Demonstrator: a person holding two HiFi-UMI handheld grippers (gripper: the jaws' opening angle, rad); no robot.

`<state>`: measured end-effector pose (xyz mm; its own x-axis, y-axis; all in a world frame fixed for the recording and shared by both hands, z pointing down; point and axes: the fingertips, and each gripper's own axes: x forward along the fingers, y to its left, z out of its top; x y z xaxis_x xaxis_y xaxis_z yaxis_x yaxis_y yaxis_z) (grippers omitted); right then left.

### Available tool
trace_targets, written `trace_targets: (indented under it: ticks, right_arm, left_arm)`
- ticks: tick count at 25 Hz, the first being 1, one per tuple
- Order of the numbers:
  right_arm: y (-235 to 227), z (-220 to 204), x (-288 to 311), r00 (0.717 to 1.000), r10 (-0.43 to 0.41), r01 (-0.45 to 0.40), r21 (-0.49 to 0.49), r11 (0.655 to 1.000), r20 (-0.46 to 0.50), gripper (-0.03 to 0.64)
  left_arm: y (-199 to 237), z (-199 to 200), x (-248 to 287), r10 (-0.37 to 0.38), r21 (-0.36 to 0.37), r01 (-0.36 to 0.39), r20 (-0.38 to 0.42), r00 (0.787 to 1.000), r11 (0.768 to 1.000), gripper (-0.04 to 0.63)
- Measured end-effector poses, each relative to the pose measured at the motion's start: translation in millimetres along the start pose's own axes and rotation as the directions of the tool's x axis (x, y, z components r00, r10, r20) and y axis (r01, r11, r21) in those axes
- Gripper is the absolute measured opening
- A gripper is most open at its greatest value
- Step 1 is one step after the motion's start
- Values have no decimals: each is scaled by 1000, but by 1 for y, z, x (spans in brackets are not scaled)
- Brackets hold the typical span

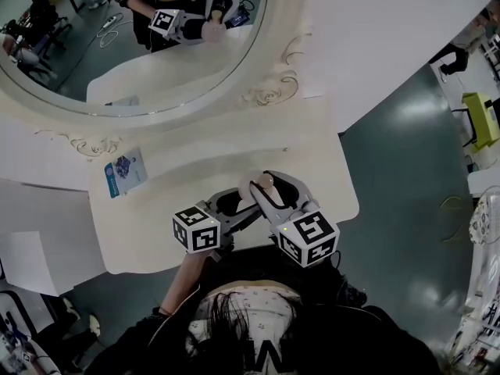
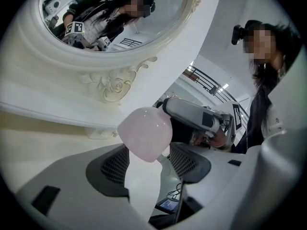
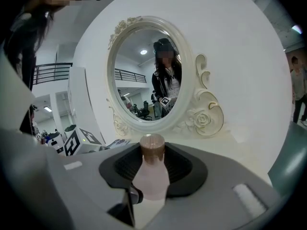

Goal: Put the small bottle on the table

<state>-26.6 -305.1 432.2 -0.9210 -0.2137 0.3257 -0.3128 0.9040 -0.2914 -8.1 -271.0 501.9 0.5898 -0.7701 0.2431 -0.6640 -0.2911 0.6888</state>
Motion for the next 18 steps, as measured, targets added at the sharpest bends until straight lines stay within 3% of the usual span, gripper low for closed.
trace_targets:
  ticks: [7, 18]
  right_arm:
    - [-31, 10, 6, 1000, 2, -2, -1, 1000, 5, 150]
    - [-117, 23, 31, 994, -107, 107, -23, 994, 0, 150]
  left_arm:
    - [15, 14, 0, 75, -30, -73, 53, 996, 997, 250]
    - [43, 24, -38, 225, -86, -215, 127, 966, 973, 250]
